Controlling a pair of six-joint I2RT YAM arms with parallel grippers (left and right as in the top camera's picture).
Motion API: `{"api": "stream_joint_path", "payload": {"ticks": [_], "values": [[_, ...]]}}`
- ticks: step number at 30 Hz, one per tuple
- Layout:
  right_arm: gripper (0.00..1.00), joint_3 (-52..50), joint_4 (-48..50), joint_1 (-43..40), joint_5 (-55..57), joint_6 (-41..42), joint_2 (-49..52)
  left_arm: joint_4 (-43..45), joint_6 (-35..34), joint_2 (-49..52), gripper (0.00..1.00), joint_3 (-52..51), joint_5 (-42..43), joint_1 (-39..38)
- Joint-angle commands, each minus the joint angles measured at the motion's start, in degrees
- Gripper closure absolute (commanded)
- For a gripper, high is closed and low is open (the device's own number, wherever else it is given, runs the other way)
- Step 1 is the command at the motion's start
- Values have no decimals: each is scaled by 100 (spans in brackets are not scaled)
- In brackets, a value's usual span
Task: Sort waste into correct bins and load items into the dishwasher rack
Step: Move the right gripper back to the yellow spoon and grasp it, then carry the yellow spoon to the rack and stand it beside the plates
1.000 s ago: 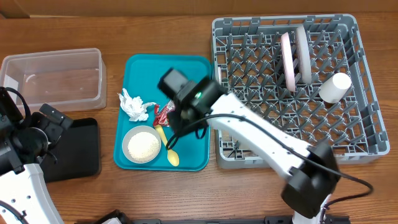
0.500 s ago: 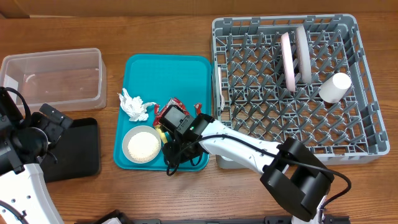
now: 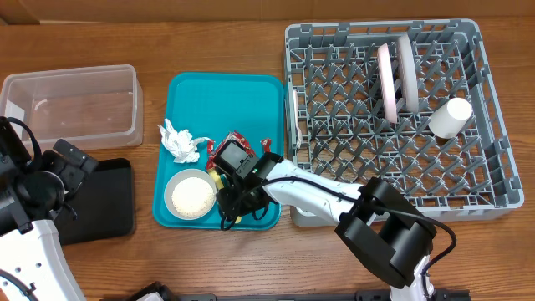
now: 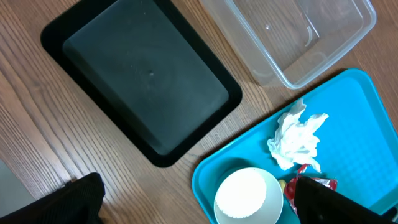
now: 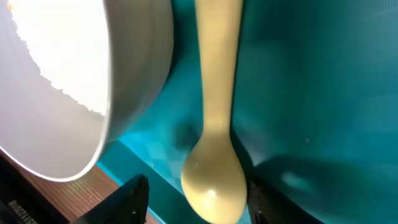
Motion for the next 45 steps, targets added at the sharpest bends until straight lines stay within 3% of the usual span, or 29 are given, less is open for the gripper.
{"api": "stream_joint_path", "payload": {"ticks": [1, 9, 12, 18, 27, 45], "values": [[50, -31, -61, -24, 240, 52, 234, 2, -120, 9, 0, 90, 44, 24], [61, 20, -267, 7, 651, 50, 232, 2, -120, 9, 0, 90, 44, 24], [73, 20, -306, 20, 555, 66, 232, 2, -118, 9, 0, 90, 44, 24], [80, 63, -372, 20, 407, 72, 232, 2, -118, 9, 0, 90, 44, 24], [92, 780, -1537, 20, 1058, 26, 229, 2, -118, 9, 0, 90, 44, 24], [93, 2610, -3416, -87, 2909, -120, -822, 2, -118, 9, 0, 90, 44, 26]]}}
